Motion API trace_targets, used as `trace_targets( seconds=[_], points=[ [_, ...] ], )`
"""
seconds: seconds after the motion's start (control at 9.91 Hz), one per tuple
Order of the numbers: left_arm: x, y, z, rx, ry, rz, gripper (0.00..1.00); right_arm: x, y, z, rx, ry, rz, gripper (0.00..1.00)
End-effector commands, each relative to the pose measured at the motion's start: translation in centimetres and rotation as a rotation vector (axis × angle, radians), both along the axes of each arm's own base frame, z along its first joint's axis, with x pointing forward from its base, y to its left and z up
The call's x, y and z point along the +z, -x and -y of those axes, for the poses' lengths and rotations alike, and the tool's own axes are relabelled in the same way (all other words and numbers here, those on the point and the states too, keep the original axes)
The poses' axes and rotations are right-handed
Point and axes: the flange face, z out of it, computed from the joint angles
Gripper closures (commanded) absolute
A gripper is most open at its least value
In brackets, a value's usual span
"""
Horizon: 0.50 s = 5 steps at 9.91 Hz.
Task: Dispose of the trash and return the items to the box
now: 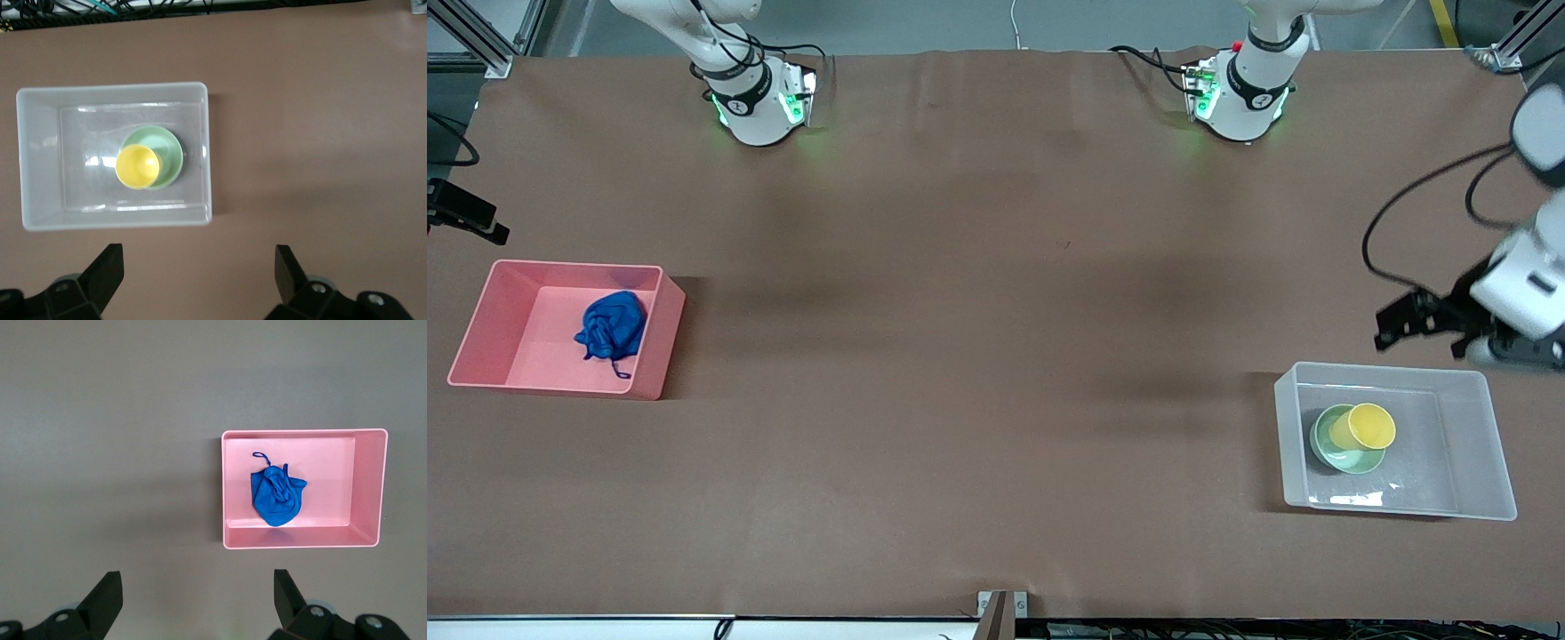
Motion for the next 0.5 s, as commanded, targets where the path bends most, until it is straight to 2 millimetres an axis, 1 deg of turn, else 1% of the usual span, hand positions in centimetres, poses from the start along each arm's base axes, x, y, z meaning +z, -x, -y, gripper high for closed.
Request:
trace_targets(
  seconds=[0.0,0.1,0.2,0.3,0.4],
  points=[
    [1.9,3.9,2.6,0.036,-0.010,-0.060,0.00,0.3,0.5,0.0,0.003,0.012,0.006,0.00],
    [3.0,4.7,3.5,0.072,-0.033,-0.083,0.00,0.3,0.5,-0.1,0.004,0.012,0.005,0.00],
    [4.7,5.2,4.3,0.073,-0.061,-0.092,0.00,0.3,0.5,0.0,0.003,0.012,0.005,0.00],
    [5.6,5.6,4.3,0.075,-0.061,-0.100,0.00,0.2,0.5,0.0,0.003,0.012,0.003,0.00],
    [5.3,5.9,4.2,0.080,-0.060,-0.130,0.00,0.2,0.5,0.0,0.003,0.012,0.003,0.00]
  ],
)
